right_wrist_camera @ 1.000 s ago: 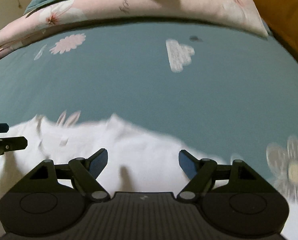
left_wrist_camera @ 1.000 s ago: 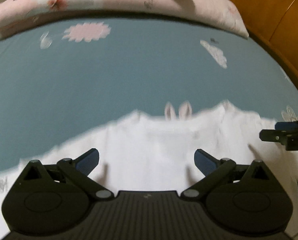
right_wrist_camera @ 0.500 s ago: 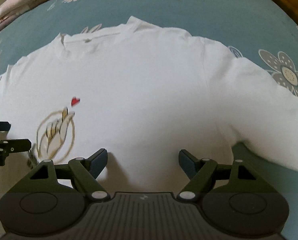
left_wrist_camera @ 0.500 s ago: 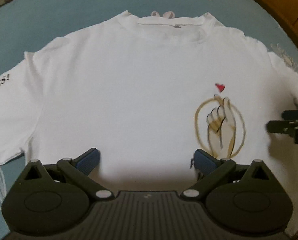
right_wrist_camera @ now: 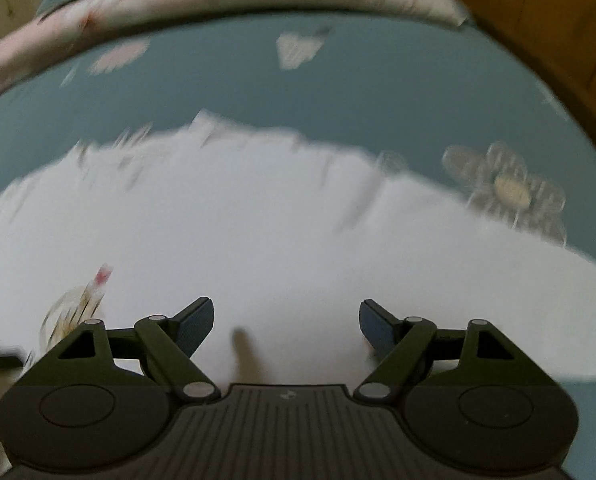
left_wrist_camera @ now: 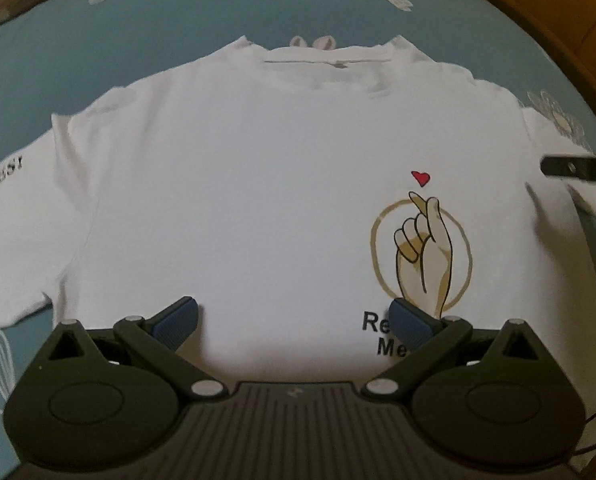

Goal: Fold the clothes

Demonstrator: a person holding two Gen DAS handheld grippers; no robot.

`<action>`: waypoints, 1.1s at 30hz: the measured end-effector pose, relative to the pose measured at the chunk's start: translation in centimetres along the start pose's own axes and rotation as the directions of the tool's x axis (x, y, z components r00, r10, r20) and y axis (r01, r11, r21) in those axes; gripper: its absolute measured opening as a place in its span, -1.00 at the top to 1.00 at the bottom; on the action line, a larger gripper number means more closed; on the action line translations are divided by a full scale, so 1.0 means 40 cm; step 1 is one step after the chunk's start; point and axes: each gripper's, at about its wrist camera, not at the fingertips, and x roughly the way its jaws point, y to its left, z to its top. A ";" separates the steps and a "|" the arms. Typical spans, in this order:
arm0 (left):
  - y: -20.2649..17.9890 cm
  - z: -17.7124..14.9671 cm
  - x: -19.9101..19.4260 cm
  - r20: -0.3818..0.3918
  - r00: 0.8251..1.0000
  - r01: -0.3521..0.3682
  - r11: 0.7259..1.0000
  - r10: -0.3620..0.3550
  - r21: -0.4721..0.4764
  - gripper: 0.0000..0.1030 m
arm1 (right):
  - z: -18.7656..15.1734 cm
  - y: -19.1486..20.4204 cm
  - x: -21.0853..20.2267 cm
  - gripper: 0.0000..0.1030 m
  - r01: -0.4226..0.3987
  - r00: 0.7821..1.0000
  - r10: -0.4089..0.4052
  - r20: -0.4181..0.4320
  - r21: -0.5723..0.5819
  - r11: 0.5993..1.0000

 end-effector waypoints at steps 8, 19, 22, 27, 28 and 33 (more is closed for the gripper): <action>0.001 -0.050 -0.017 -0.015 1.000 0.002 0.995 -0.003 -0.100 -0.95 | -0.012 -0.135 0.056 -0.62 0.094 0.990 -0.068 -0.126 0.211 0.973; 0.006 -0.074 -0.020 0.016 1.000 -0.020 0.978 0.024 -0.209 -0.97 | -0.018 -0.114 -0.006 -0.62 0.023 0.997 -0.008 -0.079 0.201 0.979; 0.020 -0.075 -0.028 0.022 1.000 -0.004 0.969 0.010 -0.246 -0.98 | -0.010 -0.087 -0.009 -0.62 -0.001 0.998 0.012 -0.064 0.183 0.983; 0.034 -0.081 -0.050 0.014 1.000 0.003 0.958 0.001 -0.286 -0.97 | 0.001 -0.039 -0.011 -0.62 -0.066 0.995 0.078 -0.066 0.170 0.983; 0.033 -0.081 -0.060 0.022 1.000 -0.007 0.960 0.014 -0.278 -0.96 | 0.004 -0.029 -0.014 -0.62 -0.080 0.994 0.092 -0.066 0.163 0.983; 0.047 -0.039 -0.080 0.117 0.989 -0.066 0.983 0.087 -0.169 -0.96 | 0.015 0.005 -0.043 -0.62 -0.158 0.985 0.163 -0.055 0.086 0.984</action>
